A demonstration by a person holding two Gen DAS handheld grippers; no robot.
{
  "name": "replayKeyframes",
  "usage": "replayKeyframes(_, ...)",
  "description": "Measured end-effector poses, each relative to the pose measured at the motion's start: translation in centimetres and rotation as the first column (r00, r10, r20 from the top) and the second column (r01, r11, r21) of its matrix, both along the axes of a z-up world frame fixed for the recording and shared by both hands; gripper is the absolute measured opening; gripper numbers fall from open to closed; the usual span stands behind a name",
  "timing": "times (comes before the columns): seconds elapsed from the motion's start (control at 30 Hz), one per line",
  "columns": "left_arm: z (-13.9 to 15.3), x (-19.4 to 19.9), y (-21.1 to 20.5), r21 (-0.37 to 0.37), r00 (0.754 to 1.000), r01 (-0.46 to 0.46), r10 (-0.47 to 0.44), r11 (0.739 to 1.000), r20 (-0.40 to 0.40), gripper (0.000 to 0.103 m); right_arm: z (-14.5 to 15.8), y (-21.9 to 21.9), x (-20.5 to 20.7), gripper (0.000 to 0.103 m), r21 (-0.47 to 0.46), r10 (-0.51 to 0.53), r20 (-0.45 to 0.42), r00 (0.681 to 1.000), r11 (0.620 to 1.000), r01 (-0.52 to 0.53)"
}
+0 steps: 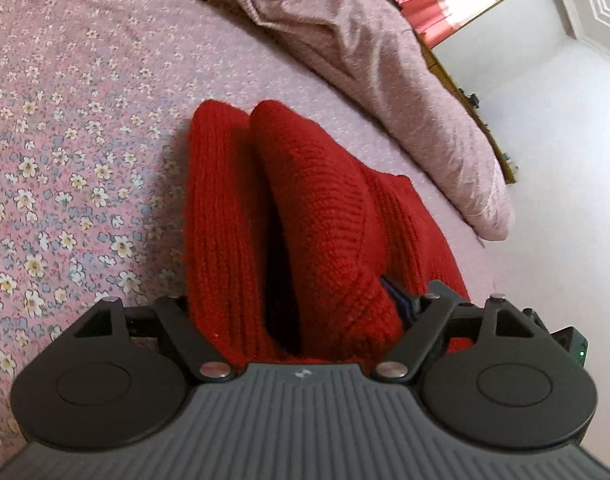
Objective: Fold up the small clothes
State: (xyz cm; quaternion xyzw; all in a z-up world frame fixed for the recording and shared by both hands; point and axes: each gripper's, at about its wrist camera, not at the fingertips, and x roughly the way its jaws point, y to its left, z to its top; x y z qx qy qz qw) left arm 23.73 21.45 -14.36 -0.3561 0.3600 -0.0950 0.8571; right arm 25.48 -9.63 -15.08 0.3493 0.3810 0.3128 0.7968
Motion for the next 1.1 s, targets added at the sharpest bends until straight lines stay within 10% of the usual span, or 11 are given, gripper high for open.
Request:
replayKeyframes(0.4, 1.6, -5.0, -2.2, -0.094, 0.998, -0.002, 0.007, 0.996, 0.055, 0.080, 3.4, -2.9, -4.2, 0.079, 0.078, 0.018, 0.062, 0.998, 0.997, -0.023)
replayKeyframes(1.1, 7.3, -8.9, -13.6, -0.022, 0.981, 0.126, -0.122, 0.992, 0.148, 0.080, 6.5, -12.6, -9.7, 0.079, 0.147, -0.060, 0.160, 0.985, 0.988, 0.037)
